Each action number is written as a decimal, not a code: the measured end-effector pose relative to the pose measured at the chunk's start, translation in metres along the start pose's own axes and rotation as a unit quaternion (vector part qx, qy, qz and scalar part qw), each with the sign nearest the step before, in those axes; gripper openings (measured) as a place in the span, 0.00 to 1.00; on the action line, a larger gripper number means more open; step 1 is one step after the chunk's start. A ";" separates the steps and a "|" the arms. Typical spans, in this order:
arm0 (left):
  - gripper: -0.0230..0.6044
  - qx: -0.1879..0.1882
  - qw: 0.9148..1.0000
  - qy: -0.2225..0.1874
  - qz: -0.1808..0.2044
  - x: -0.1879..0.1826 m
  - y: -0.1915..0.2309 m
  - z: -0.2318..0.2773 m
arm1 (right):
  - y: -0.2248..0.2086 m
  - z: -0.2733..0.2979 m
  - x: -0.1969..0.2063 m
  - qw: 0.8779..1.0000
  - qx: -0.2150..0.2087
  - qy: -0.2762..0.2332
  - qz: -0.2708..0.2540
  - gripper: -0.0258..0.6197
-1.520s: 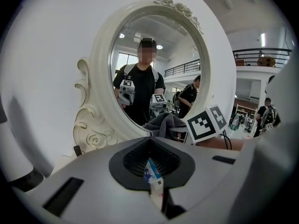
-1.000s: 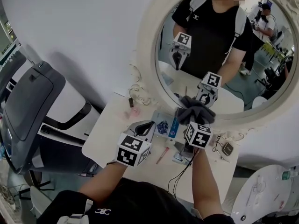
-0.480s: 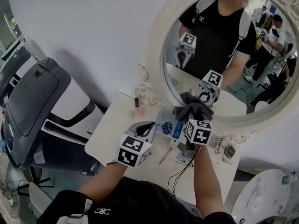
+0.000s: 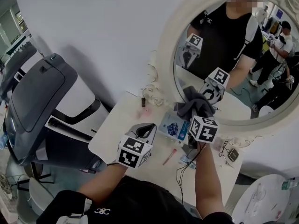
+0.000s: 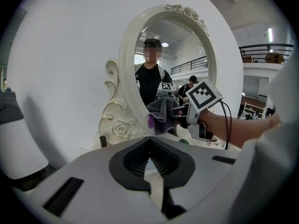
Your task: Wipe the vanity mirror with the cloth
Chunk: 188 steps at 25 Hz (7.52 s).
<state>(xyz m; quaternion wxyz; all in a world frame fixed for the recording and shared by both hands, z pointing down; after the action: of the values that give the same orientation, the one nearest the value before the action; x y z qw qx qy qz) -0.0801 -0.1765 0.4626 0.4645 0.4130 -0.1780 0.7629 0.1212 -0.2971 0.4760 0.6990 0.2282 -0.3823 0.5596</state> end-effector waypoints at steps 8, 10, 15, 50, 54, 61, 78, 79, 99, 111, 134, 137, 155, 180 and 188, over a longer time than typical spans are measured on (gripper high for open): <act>0.05 0.004 1.000 -0.001 0.003 -0.002 0.004 0.002 | 0.030 0.000 -0.026 0.999 -0.018 -0.037 -0.034 0.10; 0.05 0.003 1.000 -0.002 0.002 -0.003 0.006 0.001 | 0.044 0.004 -0.035 0.997 -0.023 -0.044 -0.056 0.10; 0.05 -0.002 1.000 -0.004 -0.002 -0.002 0.012 -0.001 | 0.076 0.012 -0.048 0.993 -0.005 -0.058 -0.099 0.10; 0.05 0.100 0.992 -0.003 0.081 -0.031 -0.075 0.042 | -0.129 -0.080 0.049 0.989 0.133 -0.011 0.061 0.11; 0.05 0.108 0.990 -0.001 0.087 -0.032 -0.082 0.046 | -0.143 -0.095 0.046 0.986 0.154 -0.014 0.063 0.11; 0.05 0.116 0.989 -0.006 0.093 -0.032 -0.093 0.045 | -0.158 -0.124 0.032 0.981 0.176 -0.039 0.073 0.11; 0.05 0.099 0.992 0.007 0.076 -0.017 -0.082 0.041 | -0.167 -0.152 0.012 0.980 0.136 -0.109 0.096 0.11; 0.05 0.097 0.993 0.009 0.074 -0.015 -0.081 0.041 | -0.167 -0.152 0.012 0.981 0.123 -0.113 0.100 0.11; 0.05 0.075 0.995 0.008 0.058 -0.012 -0.061 0.036 | -0.104 -0.110 -0.008 0.994 0.047 -0.087 0.053 0.11; 0.05 0.022 0.999 0.000 0.026 -0.004 -0.021 0.011 | -0.019 -0.057 -0.040 0.996 -0.034 -0.077 -0.010 0.11; 0.05 -0.031 0.999 -0.020 -0.005 0.005 0.021 -0.026 | 0.108 -0.014 -0.118 0.982 -0.097 -0.106 -0.121 0.11; 0.05 -0.029 0.999 -0.021 -0.007 0.004 0.025 -0.026 | 0.108 -0.017 -0.120 0.983 -0.086 -0.109 -0.124 0.11; 0.05 0.047 0.997 -0.026 0.047 -0.021 -0.021 0.003 | 0.028 -0.089 -0.116 0.985 -0.022 -0.142 -0.094 0.11; 0.05 0.107 0.988 -0.019 0.109 -0.040 -0.123 0.040 | -0.148 -0.198 -0.056 0.980 0.113 -0.166 0.007 0.11; 0.05 0.108 0.988 -0.015 0.112 -0.041 -0.141 0.046 | -0.178 -0.225 -0.054 0.971 0.136 -0.192 0.030 0.12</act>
<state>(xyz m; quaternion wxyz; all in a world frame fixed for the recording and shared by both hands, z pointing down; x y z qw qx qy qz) 0.0710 -0.1586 0.4421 0.3264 0.4498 -0.1465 0.8184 0.3498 -0.2095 0.3173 0.5576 0.4127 -0.4365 0.5729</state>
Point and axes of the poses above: the fingertips, and each gripper's own axes: z forward along the fingers, y to its left, x out of its underside, the point moved 5 cm from there along -z, backward along the fingers, and after that the axes turned 11 degrees about y, right-handed, at the moved point
